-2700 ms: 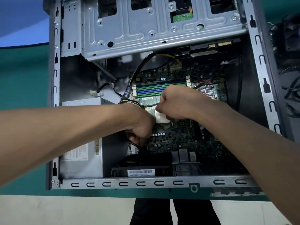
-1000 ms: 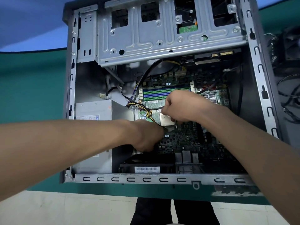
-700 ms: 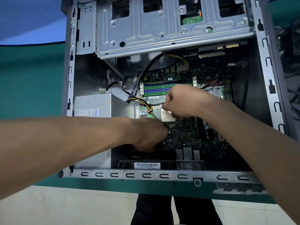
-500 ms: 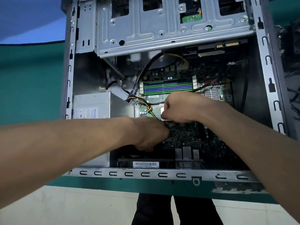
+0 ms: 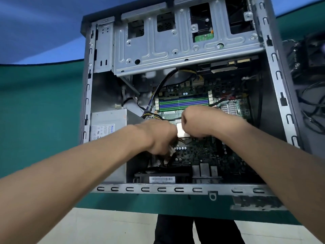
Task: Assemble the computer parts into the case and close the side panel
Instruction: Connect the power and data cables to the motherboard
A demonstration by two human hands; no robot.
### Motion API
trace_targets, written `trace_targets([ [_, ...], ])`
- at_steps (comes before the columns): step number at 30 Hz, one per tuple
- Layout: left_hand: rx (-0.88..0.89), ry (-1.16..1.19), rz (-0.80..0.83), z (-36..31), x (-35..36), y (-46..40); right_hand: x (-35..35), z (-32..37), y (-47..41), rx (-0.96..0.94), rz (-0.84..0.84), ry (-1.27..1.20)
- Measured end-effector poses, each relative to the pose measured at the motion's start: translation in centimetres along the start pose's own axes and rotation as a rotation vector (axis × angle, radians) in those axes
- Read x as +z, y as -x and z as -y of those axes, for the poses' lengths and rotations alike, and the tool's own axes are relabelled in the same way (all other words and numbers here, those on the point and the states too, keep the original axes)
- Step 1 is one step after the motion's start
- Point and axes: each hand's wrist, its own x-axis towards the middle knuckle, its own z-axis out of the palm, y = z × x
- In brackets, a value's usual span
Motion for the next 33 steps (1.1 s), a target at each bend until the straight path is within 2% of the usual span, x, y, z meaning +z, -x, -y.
trace_targets([
  [3, -0.007, 0.134, -0.031, 0.1, -0.2, 0.1, 0.0, -0.1, -0.1, 0.028, 0.018, 0.013],
  [5, 0.004, 0.201, -0.177, 0.0, -0.1, 0.0, -0.2, -0.1, 0.0, 0.061, 0.02, 0.029],
  [7, 0.039, 0.162, -0.334, -0.2, 0.0, -0.3, -0.4, -0.3, 0.0, 0.087, 0.013, 0.037],
  [9, 0.056, 0.121, -0.393, -0.4, 0.4, -0.7, -0.5, -0.3, 0.0, 0.1, 0.01, 0.036],
  [15, 0.013, 0.037, -0.405, -1.1, 1.1, -1.7, -0.3, -0.5, -0.3, 0.122, 0.026, 0.011],
  [20, 0.043, 0.033, -0.29, -0.8, 1.3, -0.6, -0.1, -0.6, -0.5, 0.115, 0.04, -0.04],
  [24, 0.089, 0.092, -0.248, 0.1, 0.8, 1.5, -0.3, -0.6, -0.6, 0.096, 0.004, -0.103],
  [27, 0.115, 0.055, -0.215, 0.4, 0.1, 2.5, -0.4, -0.6, -0.6, 0.083, -0.014, -0.141],
  [31, 0.119, 0.191, -0.24, 0.9, -1.1, 3.1, -0.3, -0.5, -0.5, 0.073, 0.007, -0.178],
  [33, 0.14, 0.206, -0.203, 1.2, -1.3, 3.4, -0.2, -0.4, -0.5, 0.055, 0.055, -0.193],
])
